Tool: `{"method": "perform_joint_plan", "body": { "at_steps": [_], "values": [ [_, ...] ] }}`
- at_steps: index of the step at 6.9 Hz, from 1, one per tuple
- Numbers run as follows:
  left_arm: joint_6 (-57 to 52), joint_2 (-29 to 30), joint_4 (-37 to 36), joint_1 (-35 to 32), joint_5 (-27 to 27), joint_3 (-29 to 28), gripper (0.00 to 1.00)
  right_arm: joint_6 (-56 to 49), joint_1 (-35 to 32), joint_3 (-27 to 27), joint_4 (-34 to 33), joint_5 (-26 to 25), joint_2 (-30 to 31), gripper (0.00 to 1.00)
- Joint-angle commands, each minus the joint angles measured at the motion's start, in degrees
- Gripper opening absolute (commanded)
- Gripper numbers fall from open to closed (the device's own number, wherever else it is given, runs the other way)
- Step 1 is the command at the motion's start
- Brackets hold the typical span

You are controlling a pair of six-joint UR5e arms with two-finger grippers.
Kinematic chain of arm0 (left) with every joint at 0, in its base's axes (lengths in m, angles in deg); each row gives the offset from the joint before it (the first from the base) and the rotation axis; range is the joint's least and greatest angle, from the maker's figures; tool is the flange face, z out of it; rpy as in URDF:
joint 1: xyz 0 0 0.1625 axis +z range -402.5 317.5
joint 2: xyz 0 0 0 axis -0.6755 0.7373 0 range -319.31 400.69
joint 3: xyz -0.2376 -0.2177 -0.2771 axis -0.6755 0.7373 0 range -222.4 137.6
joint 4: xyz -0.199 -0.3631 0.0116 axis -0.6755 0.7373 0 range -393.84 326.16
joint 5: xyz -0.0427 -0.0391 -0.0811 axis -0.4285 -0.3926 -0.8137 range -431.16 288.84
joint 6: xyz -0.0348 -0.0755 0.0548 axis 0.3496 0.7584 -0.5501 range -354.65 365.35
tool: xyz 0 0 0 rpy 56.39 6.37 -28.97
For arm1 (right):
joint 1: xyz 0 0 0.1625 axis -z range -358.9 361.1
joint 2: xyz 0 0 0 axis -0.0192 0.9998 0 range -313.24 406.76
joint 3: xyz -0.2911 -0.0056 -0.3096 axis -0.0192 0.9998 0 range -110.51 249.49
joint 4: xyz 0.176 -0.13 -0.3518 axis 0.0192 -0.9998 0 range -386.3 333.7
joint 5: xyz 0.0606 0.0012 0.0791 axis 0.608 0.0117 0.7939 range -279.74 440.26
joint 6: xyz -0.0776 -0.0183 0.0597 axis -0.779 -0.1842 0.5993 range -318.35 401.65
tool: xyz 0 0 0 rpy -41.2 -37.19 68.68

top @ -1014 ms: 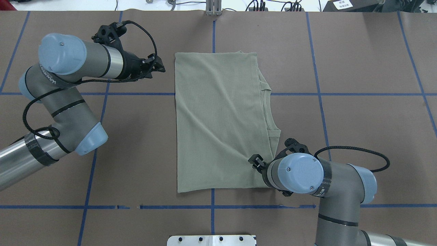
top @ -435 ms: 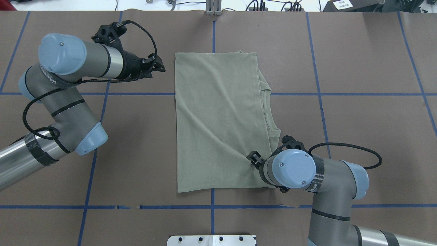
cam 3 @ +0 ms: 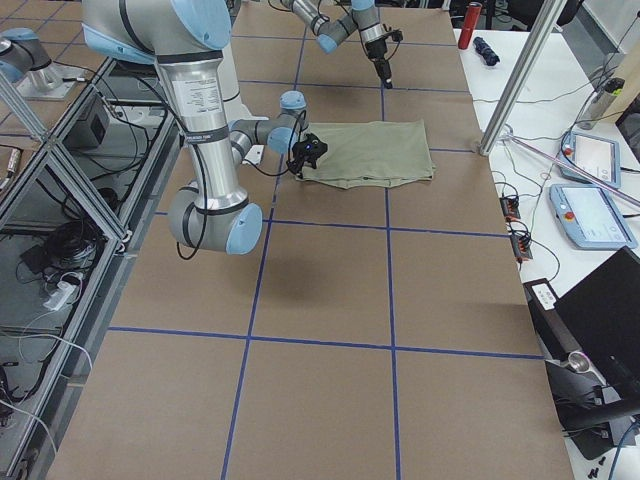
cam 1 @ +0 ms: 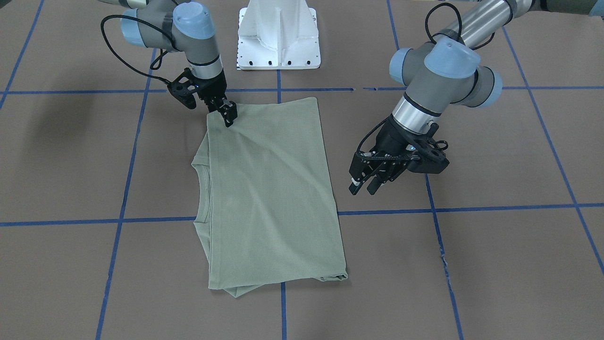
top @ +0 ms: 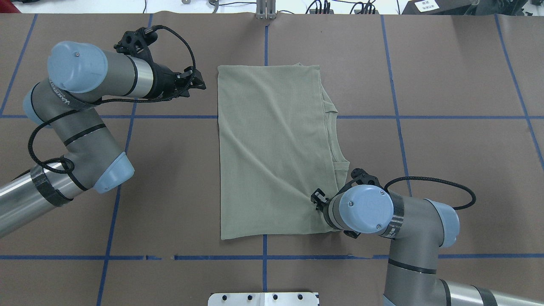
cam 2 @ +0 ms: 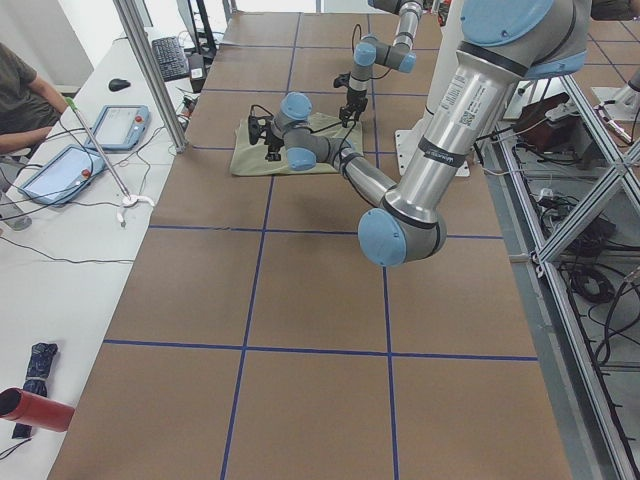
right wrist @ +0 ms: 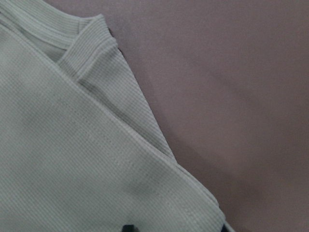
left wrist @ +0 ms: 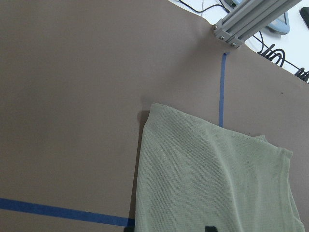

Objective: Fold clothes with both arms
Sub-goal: 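Grasp the other near corner with the left gripper while the right gripper holds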

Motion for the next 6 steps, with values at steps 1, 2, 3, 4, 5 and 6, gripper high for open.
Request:
{"method": "perform_joint_plan", "body": {
  "at_steps": [1, 2, 3, 4, 5, 6],
  "values": [
    [0.0, 0.0, 0.0, 0.0, 0.03, 0.06, 0.58, -0.17, -0.01, -0.31, 0.85, 0.24, -0.07, 0.0],
    [0.0, 0.0, 0.0, 0.0, 0.03, -0.03, 0.58, -0.26, -0.36, -0.4, 0.86, 0.33, -0.16, 0.0],
    [0.0, 0.0, 0.0, 0.0, 0.03, -0.03, 0.58, -0.34, -0.36, -0.49, 0.94, 0.16, -0.16, 0.0],
    [0.0, -0.09, 0.0, 0.09, 0.03, -0.03, 0.58, -0.35, -0.36, -0.4, 0.95, 0.07, -0.16, 0.0],
    [0.0, -0.61, 0.0, 0.18, 0.03, 0.06, 0.58, -0.26, -0.36, -0.75, 0.86, 0.07, -0.24, 0.0],
    [0.09, -0.7, 0.0, 0.18, 0.03, 0.67, 0.58, -0.17, -0.54, -2.06, 0.77, 0.07, 0.02, 0.0]
  ]
}}
